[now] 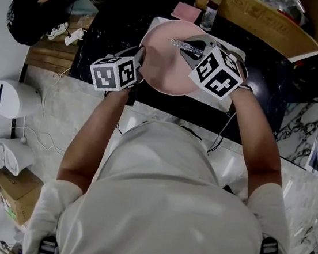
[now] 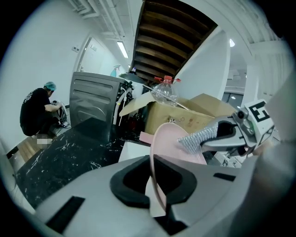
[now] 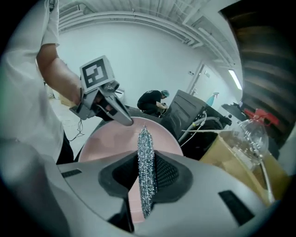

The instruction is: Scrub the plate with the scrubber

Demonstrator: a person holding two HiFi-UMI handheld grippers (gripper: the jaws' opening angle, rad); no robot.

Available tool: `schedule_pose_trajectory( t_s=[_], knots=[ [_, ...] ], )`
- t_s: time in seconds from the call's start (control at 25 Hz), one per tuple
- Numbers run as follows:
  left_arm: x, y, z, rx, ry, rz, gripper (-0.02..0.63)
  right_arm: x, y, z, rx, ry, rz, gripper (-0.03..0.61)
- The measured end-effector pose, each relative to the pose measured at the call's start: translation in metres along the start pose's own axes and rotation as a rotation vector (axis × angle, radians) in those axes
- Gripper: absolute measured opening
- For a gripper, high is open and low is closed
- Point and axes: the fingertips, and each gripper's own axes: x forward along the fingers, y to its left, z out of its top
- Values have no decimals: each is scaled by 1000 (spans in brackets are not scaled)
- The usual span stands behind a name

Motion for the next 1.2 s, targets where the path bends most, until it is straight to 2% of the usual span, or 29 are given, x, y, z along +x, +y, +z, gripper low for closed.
schedule_pose_trajectory(
  t_s=[0.16,0.36,0.84,1.2],
  knots=[
    [-1,-5,-3,16,7,-8,17,-2,-30,0,-40,28,-76,78],
    [-4,-8,-3,21,6,-13,21,6,-31,-14,20,36,-41,78],
    [-1,-2,1,-6,-4,-10,29,15,33,-54,229,37,124,78],
    [7,-8,-1,8,12,-22,34,21,103,-53,267,21,216,78]
  ],
)
